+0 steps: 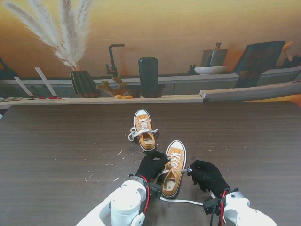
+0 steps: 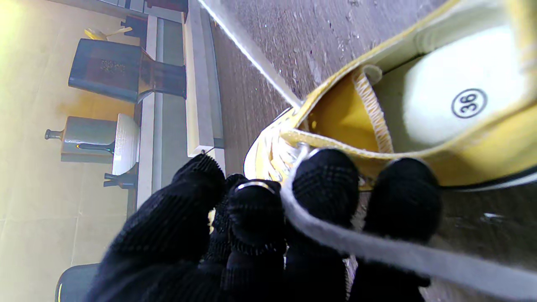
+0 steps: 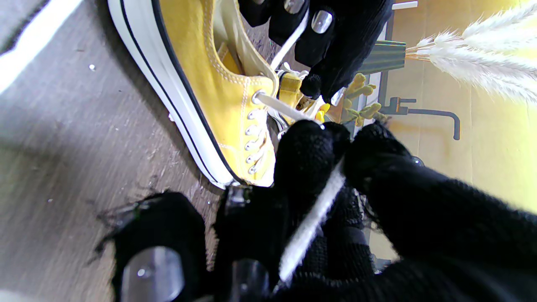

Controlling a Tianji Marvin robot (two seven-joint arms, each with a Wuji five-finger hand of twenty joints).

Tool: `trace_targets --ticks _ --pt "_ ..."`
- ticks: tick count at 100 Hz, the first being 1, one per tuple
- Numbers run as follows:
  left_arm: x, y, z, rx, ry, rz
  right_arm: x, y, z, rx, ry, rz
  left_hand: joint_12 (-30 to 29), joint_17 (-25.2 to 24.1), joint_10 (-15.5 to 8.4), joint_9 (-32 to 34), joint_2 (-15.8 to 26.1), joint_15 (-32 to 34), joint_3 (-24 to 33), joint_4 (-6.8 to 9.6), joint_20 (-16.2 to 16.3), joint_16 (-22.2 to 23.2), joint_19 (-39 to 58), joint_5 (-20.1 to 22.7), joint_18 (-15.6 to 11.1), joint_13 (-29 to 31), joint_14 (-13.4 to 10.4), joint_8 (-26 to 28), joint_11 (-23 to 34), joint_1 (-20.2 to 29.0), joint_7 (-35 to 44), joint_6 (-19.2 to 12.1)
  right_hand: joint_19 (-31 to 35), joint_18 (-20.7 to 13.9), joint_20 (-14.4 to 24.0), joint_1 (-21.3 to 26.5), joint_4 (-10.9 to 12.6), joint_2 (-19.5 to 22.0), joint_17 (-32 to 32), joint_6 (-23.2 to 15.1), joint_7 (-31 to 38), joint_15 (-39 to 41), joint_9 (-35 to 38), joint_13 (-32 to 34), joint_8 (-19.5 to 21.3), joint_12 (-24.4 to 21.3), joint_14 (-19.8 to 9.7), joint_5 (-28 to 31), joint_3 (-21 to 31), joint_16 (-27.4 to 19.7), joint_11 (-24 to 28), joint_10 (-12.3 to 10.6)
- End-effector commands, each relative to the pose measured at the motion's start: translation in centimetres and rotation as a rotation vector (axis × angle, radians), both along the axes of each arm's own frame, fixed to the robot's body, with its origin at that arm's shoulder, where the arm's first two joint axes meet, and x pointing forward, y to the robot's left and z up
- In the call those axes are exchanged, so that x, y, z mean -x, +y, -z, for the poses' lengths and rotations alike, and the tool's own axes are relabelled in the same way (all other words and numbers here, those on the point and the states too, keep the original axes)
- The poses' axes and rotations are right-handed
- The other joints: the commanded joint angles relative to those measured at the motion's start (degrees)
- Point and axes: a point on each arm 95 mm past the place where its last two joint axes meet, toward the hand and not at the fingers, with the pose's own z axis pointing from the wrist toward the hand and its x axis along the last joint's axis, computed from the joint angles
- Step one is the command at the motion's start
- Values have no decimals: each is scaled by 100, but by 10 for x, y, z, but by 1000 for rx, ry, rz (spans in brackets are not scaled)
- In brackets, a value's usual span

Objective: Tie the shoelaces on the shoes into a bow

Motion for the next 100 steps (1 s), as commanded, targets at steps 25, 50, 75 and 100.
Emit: trace_targets --ticks 25,50,75,100 --pt "2 12 -25 19 -39 52 1 0 -4 3 -18 11 293 917 -157 116 -56 806 -481 -14 133 30 1908 223 -241 419 -274 -267 -152 -116 -304 -544 1625 -289 136 278 230 2 214 -153 62 493 146 177 55 154 -1710 34 -47 211 219 696" --pt "2 27 -40 102 -17 91 1 -2 -5 17 -40 64 232 970 52 -297 21 820 -759 -4 174 -16 2212 143 -645 423 -547 -945 -892 -313 -1247 -435 1644 -270 608 275 215 -79 255 -119 93 623 223 189 22 303 -1958 68 37 442 464 634" --pt "5 41 -51 133 -31 109 4 -5 -7 -3 -45 90 207 1003 44 -430 142 780 -768 66 163 36 2460 223 -927 417 -388 -1155 -1122 -558 -1900 -394 1644 -303 518 240 206 -53 239 -181 82 579 173 187 7 297 -1935 38 21 457 373 639" --pt "8 64 -60 39 -119 93 8 -5 -11 -11 -66 77 168 1118 75 -281 117 1541 -786 92 488 329 3319 532 -1653 427 -785 -1149 -1196 -622 -2071 -446 1615 -323 289 139 197 -110 221 -226 -47 475 141 187 -159 255 -1817 19 14 441 231 661"
